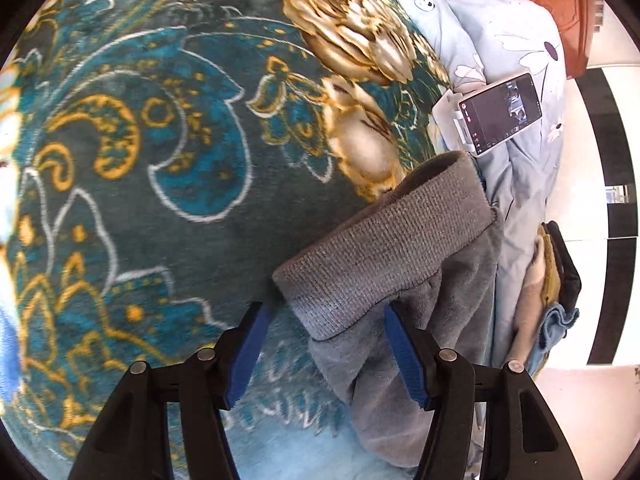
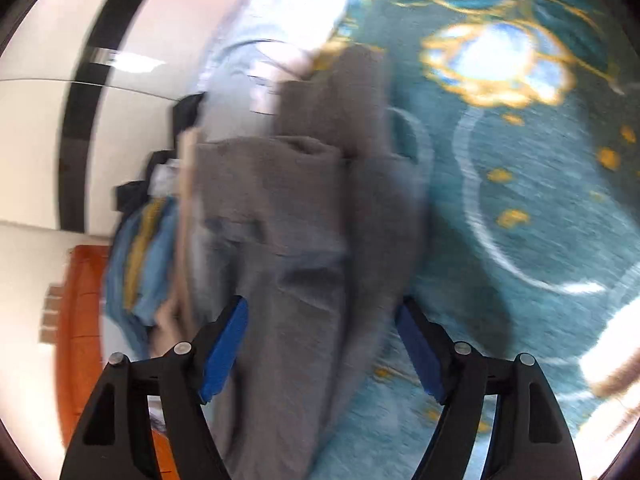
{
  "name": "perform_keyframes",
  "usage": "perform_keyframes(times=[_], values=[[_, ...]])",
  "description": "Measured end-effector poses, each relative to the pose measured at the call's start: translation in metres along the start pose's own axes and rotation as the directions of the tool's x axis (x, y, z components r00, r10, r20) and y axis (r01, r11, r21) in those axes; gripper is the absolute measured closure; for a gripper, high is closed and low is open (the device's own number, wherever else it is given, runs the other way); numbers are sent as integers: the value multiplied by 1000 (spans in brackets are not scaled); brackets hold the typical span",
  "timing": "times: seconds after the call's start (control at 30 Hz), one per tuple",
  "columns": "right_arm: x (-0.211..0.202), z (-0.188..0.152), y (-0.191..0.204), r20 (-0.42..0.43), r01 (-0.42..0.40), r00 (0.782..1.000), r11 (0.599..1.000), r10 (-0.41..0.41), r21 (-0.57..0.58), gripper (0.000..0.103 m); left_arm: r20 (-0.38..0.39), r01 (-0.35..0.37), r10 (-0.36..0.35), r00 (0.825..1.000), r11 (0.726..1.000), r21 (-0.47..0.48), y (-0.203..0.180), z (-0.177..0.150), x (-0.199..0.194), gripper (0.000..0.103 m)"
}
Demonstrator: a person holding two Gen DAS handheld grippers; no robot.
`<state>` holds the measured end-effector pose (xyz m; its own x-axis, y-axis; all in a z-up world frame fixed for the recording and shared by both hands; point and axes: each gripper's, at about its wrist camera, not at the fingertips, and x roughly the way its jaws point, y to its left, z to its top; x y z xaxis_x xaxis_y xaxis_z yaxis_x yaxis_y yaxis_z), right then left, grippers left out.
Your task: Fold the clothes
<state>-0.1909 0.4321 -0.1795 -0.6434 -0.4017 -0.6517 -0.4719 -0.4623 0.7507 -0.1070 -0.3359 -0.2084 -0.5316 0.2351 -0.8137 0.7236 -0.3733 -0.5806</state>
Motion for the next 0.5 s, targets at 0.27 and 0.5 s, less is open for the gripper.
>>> perform_keyframes(times=[0.27,0.5], values=[[23,2,17,-15,94,995,996,-94,2,76,2,53,-53,999,997,-62,1,2,4,44],[7,1,35,-41,93,995,994,-95,-60,96,32,-11,14,999,995,-103,1,8,-2,82]])
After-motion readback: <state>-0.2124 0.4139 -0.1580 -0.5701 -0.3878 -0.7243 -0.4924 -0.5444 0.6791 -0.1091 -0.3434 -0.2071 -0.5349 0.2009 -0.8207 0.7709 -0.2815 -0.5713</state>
